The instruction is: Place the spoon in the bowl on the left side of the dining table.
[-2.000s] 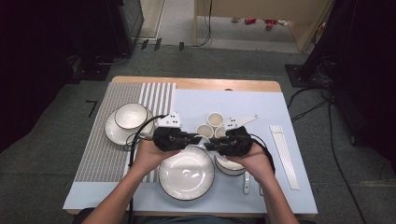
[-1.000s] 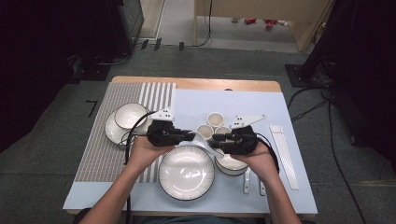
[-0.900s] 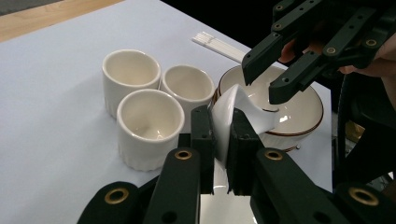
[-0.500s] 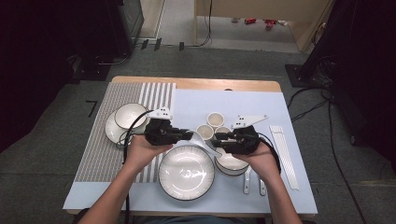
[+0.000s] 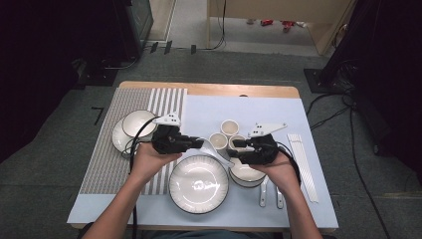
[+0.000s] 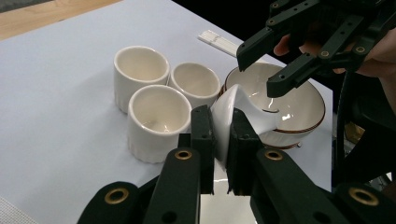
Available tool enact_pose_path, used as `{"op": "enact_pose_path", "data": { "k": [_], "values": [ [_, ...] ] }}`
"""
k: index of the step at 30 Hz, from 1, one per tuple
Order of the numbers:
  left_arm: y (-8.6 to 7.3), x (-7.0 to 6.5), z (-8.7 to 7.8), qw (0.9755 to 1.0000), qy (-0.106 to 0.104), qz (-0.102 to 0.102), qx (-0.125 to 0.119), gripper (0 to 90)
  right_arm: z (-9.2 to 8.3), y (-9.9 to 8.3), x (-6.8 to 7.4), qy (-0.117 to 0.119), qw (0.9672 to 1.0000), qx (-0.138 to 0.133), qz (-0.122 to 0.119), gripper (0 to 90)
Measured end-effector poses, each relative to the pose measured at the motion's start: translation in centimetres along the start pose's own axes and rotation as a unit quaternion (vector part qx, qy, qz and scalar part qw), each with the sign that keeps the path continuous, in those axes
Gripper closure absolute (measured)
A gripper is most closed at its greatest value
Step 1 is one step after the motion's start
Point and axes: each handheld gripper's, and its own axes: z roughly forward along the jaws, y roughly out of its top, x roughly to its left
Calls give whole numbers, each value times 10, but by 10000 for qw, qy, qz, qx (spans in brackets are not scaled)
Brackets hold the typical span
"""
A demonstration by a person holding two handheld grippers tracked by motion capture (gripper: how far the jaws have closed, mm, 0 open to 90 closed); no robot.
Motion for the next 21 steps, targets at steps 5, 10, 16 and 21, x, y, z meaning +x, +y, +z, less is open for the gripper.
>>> {"op": "enact_pose_path", "data": {
  "k": [5,10,16,21],
  "values": [
    [0,1,-1,10000,25,-29,5,850,0,-2,-2,-66,10000,-1,-2,491],
    [0,1,-2,10000,23,-42,8,850,0,-3,-3,-152,9999,-18,-4,435],
    [0,3,-4,9999,14,-109,-33,850,-1,-3,-4,-180,9998,-42,-2,425],
    [1,5,-8,9999,23,-147,-85,851,-3,-4,-5,-207,9998,-59,19,425]
  ]
}}
